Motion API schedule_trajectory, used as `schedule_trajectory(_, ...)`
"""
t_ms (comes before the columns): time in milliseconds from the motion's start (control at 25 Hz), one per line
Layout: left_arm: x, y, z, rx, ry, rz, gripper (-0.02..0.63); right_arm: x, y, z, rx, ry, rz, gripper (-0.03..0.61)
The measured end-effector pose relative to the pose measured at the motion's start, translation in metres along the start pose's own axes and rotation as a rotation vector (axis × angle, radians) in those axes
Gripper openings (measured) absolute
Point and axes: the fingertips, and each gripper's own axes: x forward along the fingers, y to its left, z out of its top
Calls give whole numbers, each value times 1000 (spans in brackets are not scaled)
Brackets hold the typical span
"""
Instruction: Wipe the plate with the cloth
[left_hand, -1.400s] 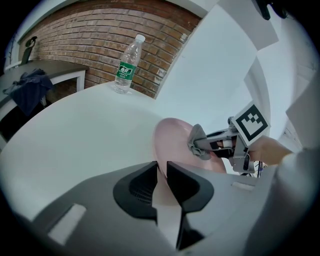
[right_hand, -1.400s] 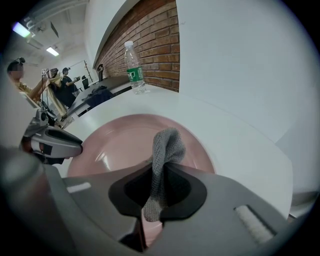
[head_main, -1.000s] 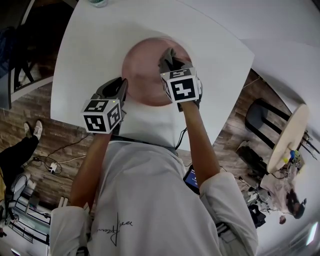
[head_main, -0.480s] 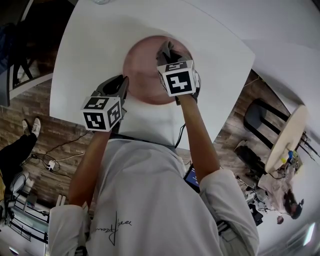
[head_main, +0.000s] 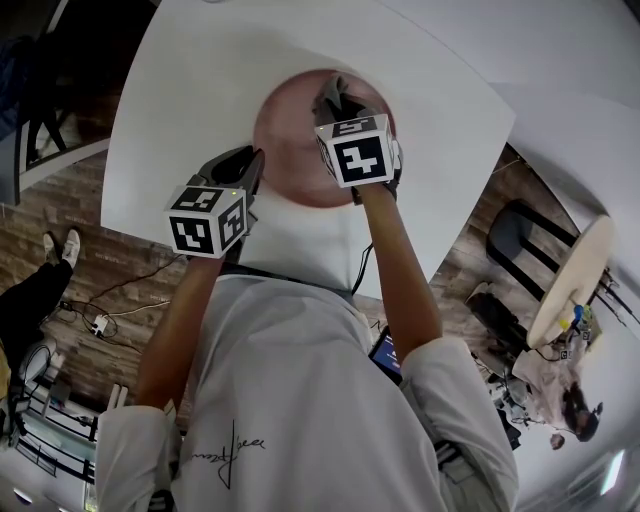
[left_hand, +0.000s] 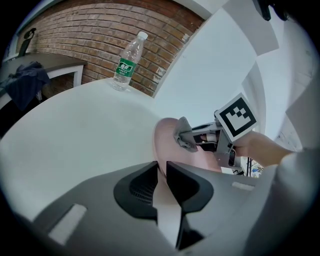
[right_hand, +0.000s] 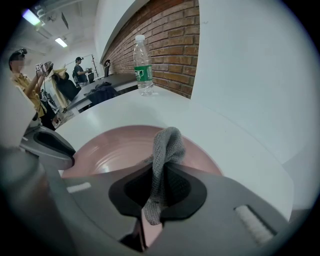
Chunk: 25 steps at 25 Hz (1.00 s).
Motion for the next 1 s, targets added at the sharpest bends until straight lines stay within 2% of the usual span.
schedule_trajectory(1000,0,1,2,-21,2,-33,71,10,29,21,-50,-27,56,35)
